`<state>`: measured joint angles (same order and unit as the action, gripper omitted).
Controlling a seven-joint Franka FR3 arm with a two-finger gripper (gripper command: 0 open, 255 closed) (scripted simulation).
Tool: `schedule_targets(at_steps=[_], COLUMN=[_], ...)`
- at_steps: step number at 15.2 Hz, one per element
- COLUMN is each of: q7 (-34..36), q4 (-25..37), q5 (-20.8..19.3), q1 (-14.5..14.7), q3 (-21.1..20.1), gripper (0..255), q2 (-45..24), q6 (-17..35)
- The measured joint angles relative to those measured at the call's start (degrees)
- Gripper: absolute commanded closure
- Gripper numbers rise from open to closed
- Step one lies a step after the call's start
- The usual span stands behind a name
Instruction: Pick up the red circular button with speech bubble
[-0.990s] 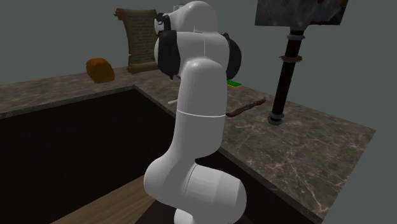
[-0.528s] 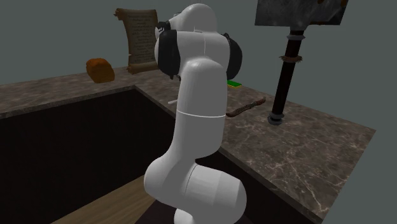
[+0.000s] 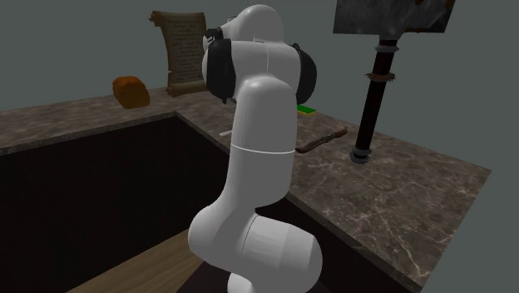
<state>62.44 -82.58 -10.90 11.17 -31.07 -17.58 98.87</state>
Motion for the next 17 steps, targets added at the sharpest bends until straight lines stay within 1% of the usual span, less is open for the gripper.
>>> schedule_targets(at_steps=[3, 9, 17], q7=[0.00, -0.11, -0.11], q4=[0.34, 5.38, 15.72], q5=[0.00, -0.29, -1.69], q1=[0.05, 0.76, 2.83], q3=[-0.01, -0.12, -0.14], gripper=[255, 255, 255], q2=[-0.03, -0.69, -3.44], q6=[-0.32, -4.73, -12.52])
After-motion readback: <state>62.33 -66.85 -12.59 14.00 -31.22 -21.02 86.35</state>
